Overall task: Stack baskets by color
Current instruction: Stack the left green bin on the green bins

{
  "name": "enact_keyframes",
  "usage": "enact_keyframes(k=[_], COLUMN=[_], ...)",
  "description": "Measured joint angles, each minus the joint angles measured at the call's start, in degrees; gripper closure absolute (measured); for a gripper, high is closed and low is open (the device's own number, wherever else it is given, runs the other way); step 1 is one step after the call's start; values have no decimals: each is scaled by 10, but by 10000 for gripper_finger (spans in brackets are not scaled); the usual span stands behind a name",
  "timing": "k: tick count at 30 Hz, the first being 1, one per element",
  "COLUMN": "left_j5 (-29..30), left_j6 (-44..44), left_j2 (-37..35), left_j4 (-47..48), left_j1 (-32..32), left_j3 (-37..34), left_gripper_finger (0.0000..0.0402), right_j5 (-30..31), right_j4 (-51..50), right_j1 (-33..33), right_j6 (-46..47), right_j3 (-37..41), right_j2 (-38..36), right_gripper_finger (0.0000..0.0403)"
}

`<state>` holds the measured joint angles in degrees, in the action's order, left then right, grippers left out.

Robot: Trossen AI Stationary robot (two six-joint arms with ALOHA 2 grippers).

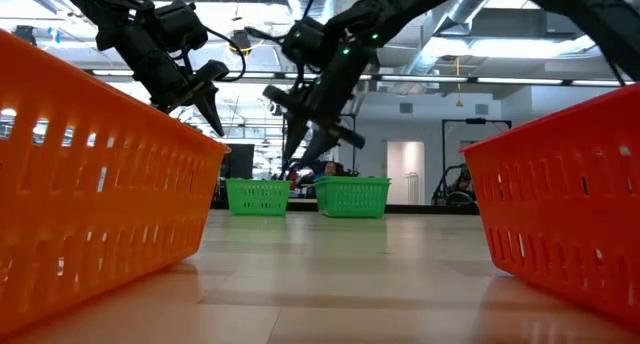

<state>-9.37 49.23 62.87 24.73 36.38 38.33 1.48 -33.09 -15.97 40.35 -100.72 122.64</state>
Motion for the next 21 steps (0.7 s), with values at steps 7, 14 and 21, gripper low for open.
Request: enact_keyframes(k=[7,14,21], left_j5=[1,4,7], left_j6=[0,0,-1], left_j2=[0,0,0], left_j4=[2,3,2], left_j1=[-1,-5,-5], left_j3=[0,0,0], left_gripper_finger=[178,178,178], right_j5=[19,32,35], right_j4=[-11,-13,-5], right_j1=[-13,-32,-34], right_j6=[-12,-10,-14], right_j3=[-33,-33,-33], right_j2=[26,24,24], right_gripper_finger=[207,188,201])
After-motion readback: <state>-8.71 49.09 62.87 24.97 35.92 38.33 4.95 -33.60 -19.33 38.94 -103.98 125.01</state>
